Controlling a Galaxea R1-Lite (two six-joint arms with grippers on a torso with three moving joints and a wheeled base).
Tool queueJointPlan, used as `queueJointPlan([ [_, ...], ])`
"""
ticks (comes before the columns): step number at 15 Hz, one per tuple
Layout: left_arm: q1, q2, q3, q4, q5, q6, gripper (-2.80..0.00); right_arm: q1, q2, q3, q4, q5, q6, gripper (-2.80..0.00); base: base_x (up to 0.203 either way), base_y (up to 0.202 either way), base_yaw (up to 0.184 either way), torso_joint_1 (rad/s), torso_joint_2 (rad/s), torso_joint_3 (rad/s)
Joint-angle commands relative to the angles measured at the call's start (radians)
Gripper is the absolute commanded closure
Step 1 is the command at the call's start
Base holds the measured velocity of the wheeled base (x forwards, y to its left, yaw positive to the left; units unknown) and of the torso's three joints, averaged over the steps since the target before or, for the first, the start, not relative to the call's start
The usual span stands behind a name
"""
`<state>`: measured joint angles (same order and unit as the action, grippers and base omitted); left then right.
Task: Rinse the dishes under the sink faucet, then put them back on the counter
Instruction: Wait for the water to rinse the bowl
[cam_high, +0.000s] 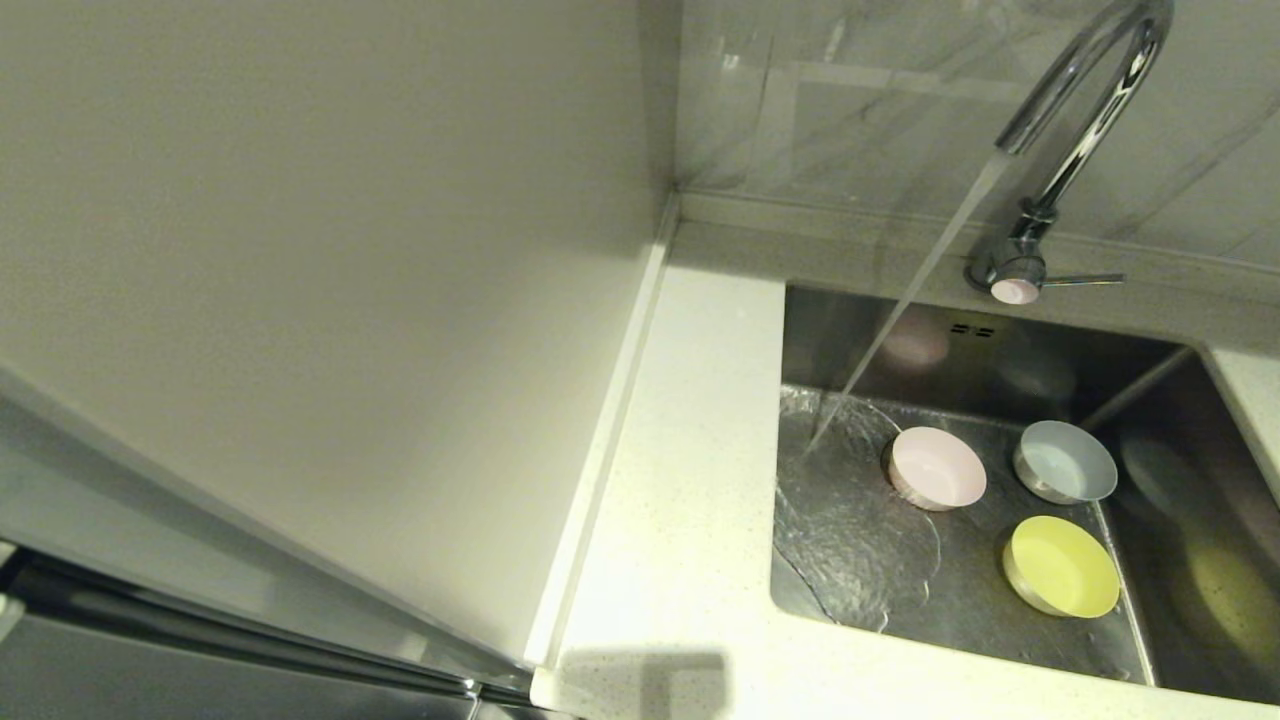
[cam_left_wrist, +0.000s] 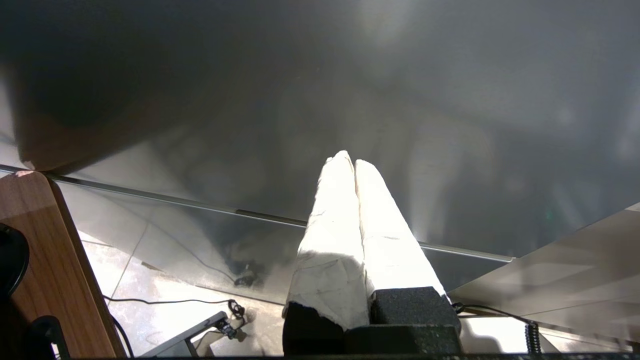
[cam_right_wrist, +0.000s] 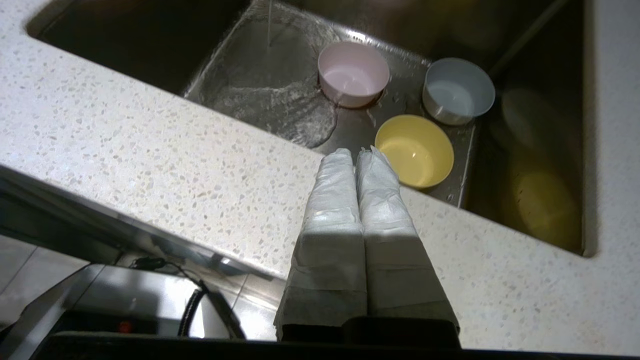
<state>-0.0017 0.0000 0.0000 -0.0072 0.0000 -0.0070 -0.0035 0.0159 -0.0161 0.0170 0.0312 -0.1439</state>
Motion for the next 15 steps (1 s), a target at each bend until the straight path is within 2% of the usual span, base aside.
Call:
queueJointPlan([
  [1,0.000,0.000,0.003,0.000,0.000,-0.001,0.00,0.000,-0.016,0.016,-0.037,0.002,-0.014,0.00,0.000,0.000,0.000,0.000,0.00,0.000],
  [6,0.000,0.000,0.003,0.000,0.000,-0.001,0.00,0.002,-0.016,0.015,-0.038,0.001,-0.008,0.00,0.000,0.000,0.000,0.000,0.00,0.000],
  [8,0.000,0.000,0.003,0.000,0.000,-0.001,0.00,0.002,-0.016,0.016,-0.031,0.001,0.024,0.00,0.000,0.000,0.000,0.000,0.00,0.000],
  [11,0.000,0.000,0.003,0.000,0.000,-0.001,0.00,0.002,-0.016,0.016,-0.025,-0.020,0.119,0.00,0.000,0.000,0.000,0.000,0.00,0.000],
  [15,0.000,0.000,0.003,0.000,0.000,-0.001,0.00,0.002,-0.016,0.016,-0.025,-0.027,0.124,0.00,0.000,0.000,0.000,0.000,0.00,0.000],
])
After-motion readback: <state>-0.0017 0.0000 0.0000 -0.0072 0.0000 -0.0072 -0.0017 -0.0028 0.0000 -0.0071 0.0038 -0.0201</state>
